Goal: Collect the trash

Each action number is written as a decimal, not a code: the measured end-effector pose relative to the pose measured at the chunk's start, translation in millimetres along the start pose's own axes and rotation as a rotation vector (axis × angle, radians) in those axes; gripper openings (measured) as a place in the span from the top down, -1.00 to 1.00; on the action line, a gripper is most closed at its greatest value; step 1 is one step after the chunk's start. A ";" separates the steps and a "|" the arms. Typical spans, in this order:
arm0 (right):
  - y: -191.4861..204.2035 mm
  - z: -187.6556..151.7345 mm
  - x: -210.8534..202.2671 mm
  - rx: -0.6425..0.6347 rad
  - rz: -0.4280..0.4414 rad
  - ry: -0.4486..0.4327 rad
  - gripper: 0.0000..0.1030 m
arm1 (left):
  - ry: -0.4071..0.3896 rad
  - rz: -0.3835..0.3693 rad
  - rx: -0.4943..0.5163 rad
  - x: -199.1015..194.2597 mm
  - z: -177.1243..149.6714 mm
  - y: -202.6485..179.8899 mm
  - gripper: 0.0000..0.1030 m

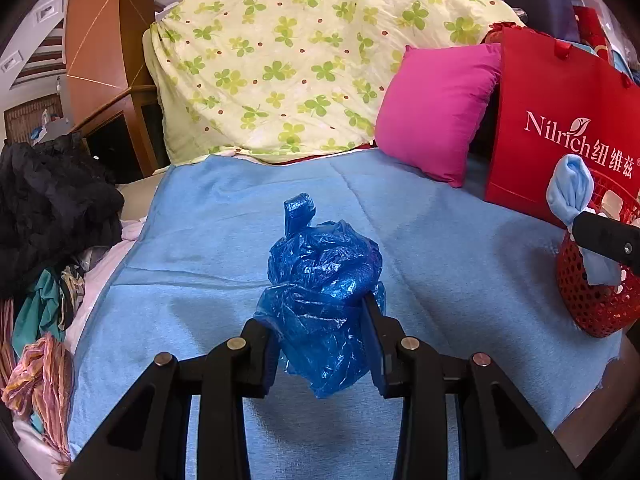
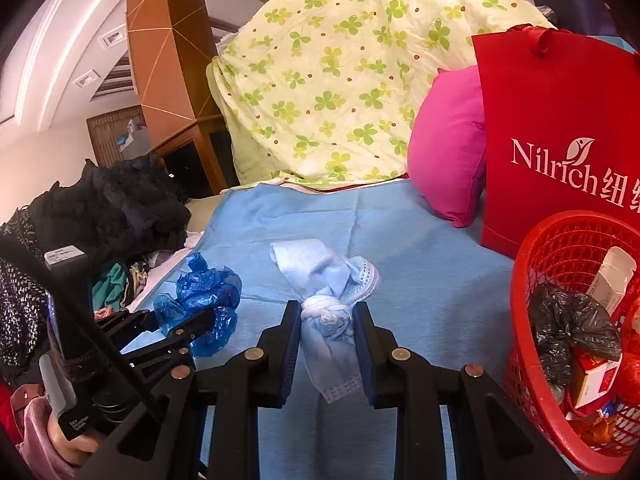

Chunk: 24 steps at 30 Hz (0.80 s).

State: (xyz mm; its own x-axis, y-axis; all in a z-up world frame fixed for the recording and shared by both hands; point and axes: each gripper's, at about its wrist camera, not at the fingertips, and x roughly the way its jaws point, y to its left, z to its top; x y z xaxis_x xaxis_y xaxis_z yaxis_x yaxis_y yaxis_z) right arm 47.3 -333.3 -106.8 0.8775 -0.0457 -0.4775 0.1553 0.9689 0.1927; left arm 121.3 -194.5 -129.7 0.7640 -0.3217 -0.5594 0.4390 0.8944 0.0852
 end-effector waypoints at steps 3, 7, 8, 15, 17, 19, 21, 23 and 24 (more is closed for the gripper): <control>-1.3 0.6 -1.5 0.000 -0.002 -0.004 0.45 | 0.000 -0.002 0.005 1.0 -0.2 -1.0 0.25; -3.9 0.0 -4.0 0.005 -0.005 -0.009 0.45 | 0.000 -0.001 0.008 0.8 -0.4 -2.8 0.25; -4.8 0.1 -4.4 0.008 -0.004 -0.008 0.45 | 0.000 -0.002 0.010 1.1 -0.5 -3.6 0.25; -6.0 0.2 -5.9 0.013 -0.009 -0.007 0.45 | 0.003 -0.005 0.024 4.2 -0.1 -2.2 0.25; -6.5 0.1 -6.3 0.013 -0.009 -0.008 0.45 | 0.002 -0.004 0.029 4.8 0.3 -3.2 0.25; -6.7 0.0 -5.8 0.015 -0.009 -0.006 0.45 | 0.001 -0.003 0.033 5.0 0.7 -3.8 0.25; -6.9 0.5 -6.4 0.015 -0.009 -0.007 0.45 | 0.000 -0.002 0.037 5.4 0.7 -4.2 0.25; -7.5 0.6 -6.4 0.014 -0.010 -0.007 0.45 | -0.001 0.001 0.042 5.1 0.0 -5.3 0.25; -8.3 0.4 -6.4 0.014 -0.011 -0.006 0.45 | -0.002 0.003 0.044 5.0 -0.3 -5.4 0.25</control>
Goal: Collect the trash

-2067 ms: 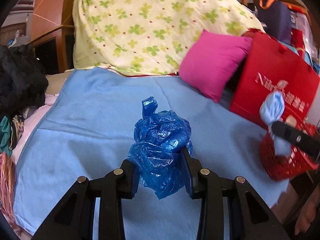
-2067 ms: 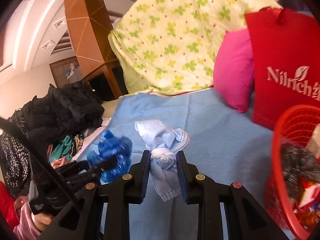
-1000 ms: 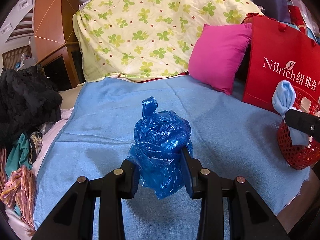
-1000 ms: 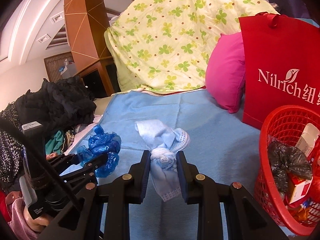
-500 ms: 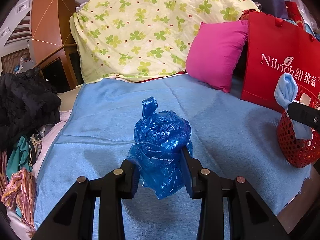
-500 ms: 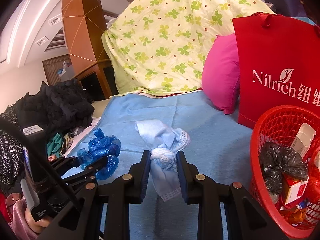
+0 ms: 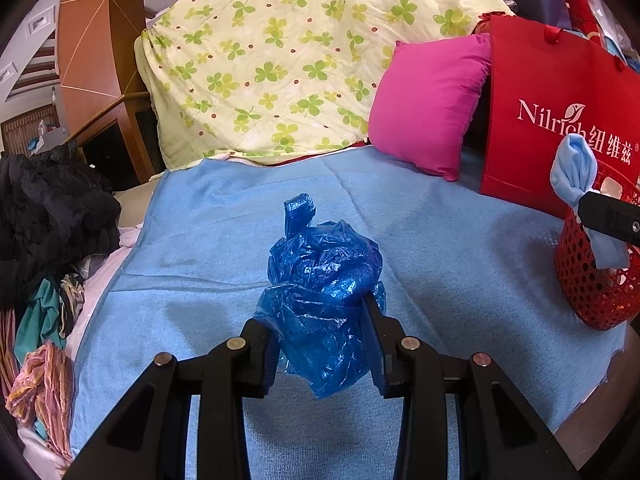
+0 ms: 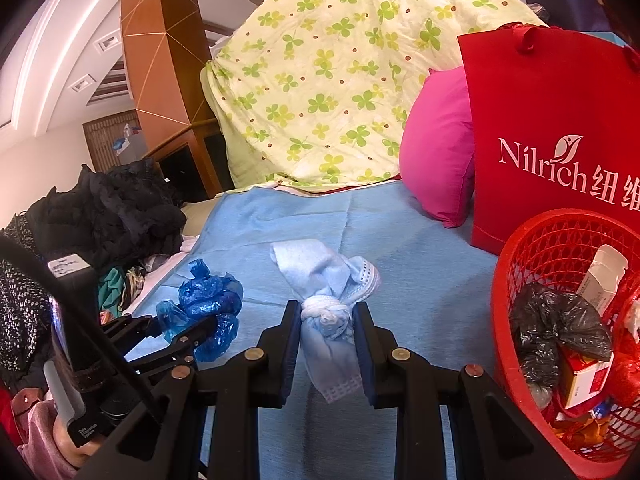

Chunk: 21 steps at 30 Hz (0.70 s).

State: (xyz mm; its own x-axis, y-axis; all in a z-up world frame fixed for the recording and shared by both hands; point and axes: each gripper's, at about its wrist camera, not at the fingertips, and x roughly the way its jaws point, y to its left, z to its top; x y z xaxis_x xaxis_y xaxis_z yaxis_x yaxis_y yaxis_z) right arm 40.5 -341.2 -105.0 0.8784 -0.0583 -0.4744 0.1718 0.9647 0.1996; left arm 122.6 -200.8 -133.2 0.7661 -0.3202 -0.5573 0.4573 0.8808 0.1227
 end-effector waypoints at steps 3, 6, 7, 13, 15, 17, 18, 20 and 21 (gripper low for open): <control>-1.3 0.0 -1.3 0.002 -0.001 -0.001 0.45 | 0.002 0.002 0.002 0.0 -0.5 -0.8 0.25; -2.1 0.2 -2.0 0.004 -0.002 -0.001 0.45 | -0.001 0.000 0.003 -0.6 -0.4 -1.2 0.25; -0.6 -0.3 -3.4 0.005 -0.003 -0.002 0.45 | -0.001 0.000 0.005 -0.8 -0.8 -2.0 0.25; -2.6 -0.2 -5.8 0.009 -0.007 -0.009 0.45 | 0.001 -0.001 0.017 -0.3 -1.5 -3.5 0.25; -3.0 -0.1 -6.5 0.008 -0.008 -0.012 0.45 | 0.002 -0.002 0.022 -0.6 -1.7 -3.6 0.24; -3.3 0.2 -6.7 0.009 -0.008 -0.013 0.45 | 0.000 -0.004 0.025 -0.5 -1.4 -3.5 0.24; -3.5 0.2 -6.9 0.008 -0.010 -0.013 0.45 | 0.001 -0.005 0.026 -0.3 -1.2 -3.5 0.24; -2.5 0.0 -8.6 0.009 -0.013 -0.015 0.45 | 0.002 -0.005 0.028 0.3 -1.0 -3.4 0.24; -2.6 -0.3 -9.0 0.010 -0.014 -0.016 0.45 | 0.001 -0.005 0.028 0.0 -0.9 -3.5 0.24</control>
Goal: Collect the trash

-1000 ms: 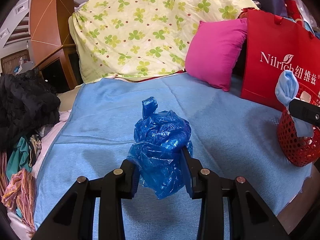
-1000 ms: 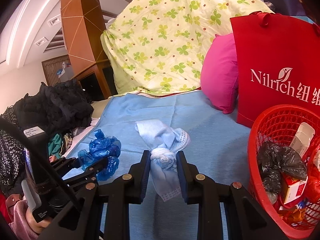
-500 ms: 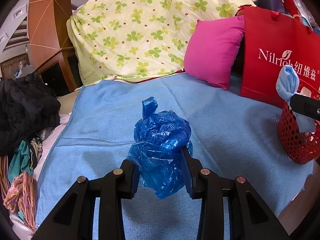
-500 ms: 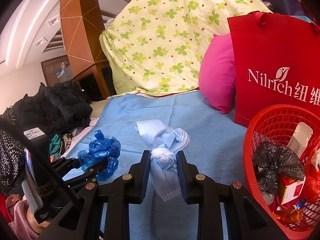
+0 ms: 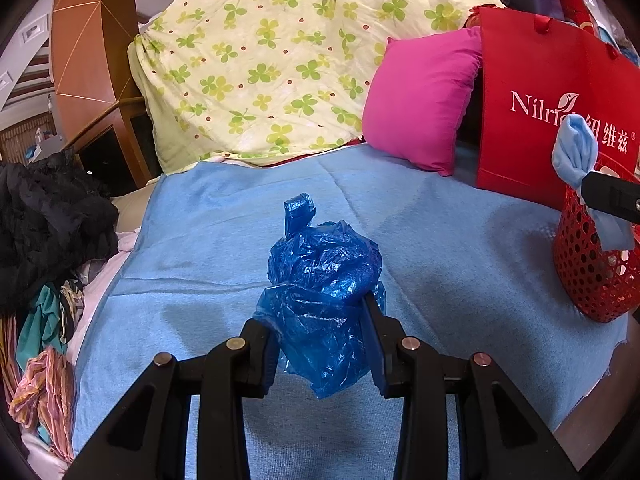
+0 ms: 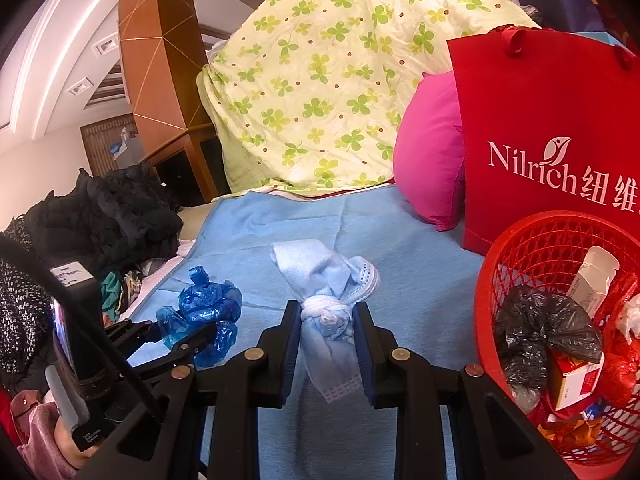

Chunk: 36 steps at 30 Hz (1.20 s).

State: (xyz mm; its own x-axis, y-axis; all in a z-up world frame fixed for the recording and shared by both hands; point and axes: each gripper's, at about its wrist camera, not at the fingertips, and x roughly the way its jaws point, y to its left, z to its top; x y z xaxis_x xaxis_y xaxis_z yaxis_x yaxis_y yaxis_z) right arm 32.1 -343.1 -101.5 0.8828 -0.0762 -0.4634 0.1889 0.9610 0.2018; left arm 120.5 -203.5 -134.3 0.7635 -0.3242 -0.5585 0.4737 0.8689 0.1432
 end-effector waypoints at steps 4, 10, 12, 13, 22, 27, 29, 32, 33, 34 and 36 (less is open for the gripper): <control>-1.7 0.0 -1.9 0.003 -0.004 -0.004 0.45 | 0.001 0.001 0.001 0.2 -0.2 -2.5 0.24; -3.9 1.1 -2.2 0.006 -0.008 -0.008 0.45 | 0.002 -0.005 0.015 2.3 0.1 -2.1 0.24; -2.5 -0.1 -3.7 0.006 -0.012 -0.010 0.45 | 0.001 -0.009 0.017 2.7 0.1 -2.3 0.24; -2.6 -0.1 -4.3 0.008 -0.011 -0.010 0.45 | 0.001 -0.010 0.018 3.0 0.2 -2.0 0.24; -3.9 0.3 -5.9 0.008 -0.012 -0.014 0.45 | 0.000 -0.009 0.023 2.1 -0.2 -3.6 0.24; -5.4 0.4 -7.1 0.011 -0.015 -0.014 0.45 | -0.001 -0.013 0.028 3.3 0.1 -2.9 0.24; -7.4 1.0 -8.1 0.013 -0.017 -0.015 0.45 | -0.001 -0.016 0.028 3.6 0.1 -3.2 0.24; -8.1 0.8 -9.8 0.015 -0.019 -0.016 0.45 | -0.001 -0.018 0.034 3.0 -0.5 -4.6 0.24; -8.0 0.6 -9.4 0.015 -0.020 -0.016 0.45 | -0.001 -0.019 0.035 3.1 -0.4 -4.9 0.24; -8.0 0.6 -9.4 0.015 -0.020 -0.016 0.45 | -0.001 -0.021 0.037 2.7 -0.9 -5.3 0.24; -8.2 0.7 -9.5 0.015 -0.019 -0.016 0.45 | 0.001 -0.023 0.040 2.8 -1.6 -5.9 0.24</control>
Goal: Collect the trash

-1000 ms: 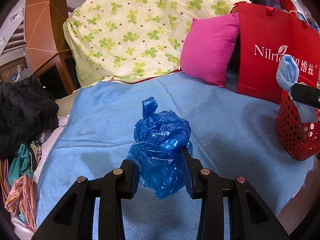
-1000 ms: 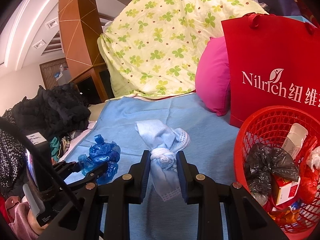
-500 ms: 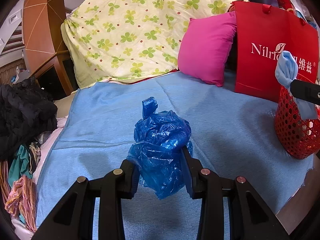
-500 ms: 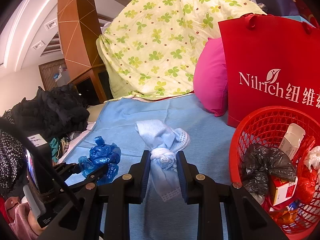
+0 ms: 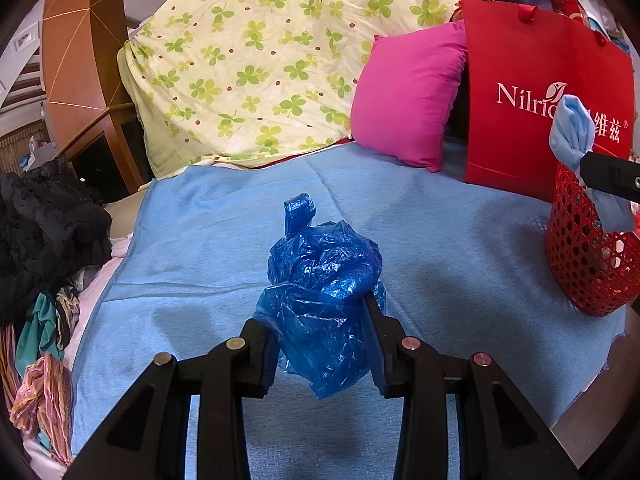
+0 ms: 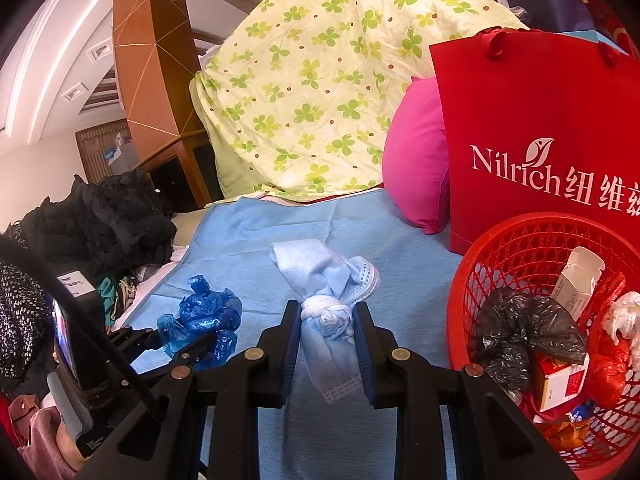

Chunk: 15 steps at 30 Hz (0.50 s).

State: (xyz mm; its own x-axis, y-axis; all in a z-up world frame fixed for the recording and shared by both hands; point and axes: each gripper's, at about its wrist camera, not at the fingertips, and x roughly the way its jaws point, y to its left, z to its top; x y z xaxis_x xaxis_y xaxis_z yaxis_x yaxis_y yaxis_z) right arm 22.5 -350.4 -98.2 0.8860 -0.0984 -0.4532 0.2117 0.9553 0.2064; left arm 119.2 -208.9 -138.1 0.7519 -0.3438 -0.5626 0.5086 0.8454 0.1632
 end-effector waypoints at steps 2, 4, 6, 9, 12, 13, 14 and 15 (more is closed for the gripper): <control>-0.4 0.2 -0.5 -0.001 0.000 -0.002 0.45 | -0.001 -0.003 0.006 0.3 0.0 0.3 0.24; 0.0 -0.5 -0.9 -0.001 0.001 -0.002 0.45 | 0.000 -0.006 0.009 0.3 -0.3 -0.4 0.24; 0.1 -0.6 -1.0 -0.002 0.000 -0.003 0.45 | 0.000 -0.005 0.013 0.8 -0.2 -0.5 0.24; -2.0 0.1 -2.4 0.001 0.000 -0.004 0.45 | 0.001 -0.009 0.015 1.0 -0.6 -1.0 0.24; -4.6 1.4 -3.2 0.002 -0.002 -0.004 0.45 | 0.002 -0.009 0.019 1.6 -0.6 -0.6 0.24; -4.8 1.5 -3.2 0.003 -0.001 -0.004 0.45 | 0.002 -0.011 0.019 1.5 -0.8 -0.7 0.24; -5.5 1.7 -3.3 0.004 -0.001 -0.003 0.45 | 0.003 -0.013 0.020 1.8 -0.9 -0.7 0.24; -5.7 1.9 -3.5 0.004 -0.002 -0.003 0.45 | 0.004 -0.013 0.022 2.0 -1.1 -0.8 0.24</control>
State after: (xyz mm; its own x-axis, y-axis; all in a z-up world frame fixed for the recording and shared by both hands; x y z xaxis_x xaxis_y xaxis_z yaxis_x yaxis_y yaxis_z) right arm 19.0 -356.1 -96.1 0.8870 -0.1009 -0.4507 0.2146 0.9541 0.2088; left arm 119.8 -209.8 -140.2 0.7436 -0.3532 -0.5677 0.5273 0.8318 0.1732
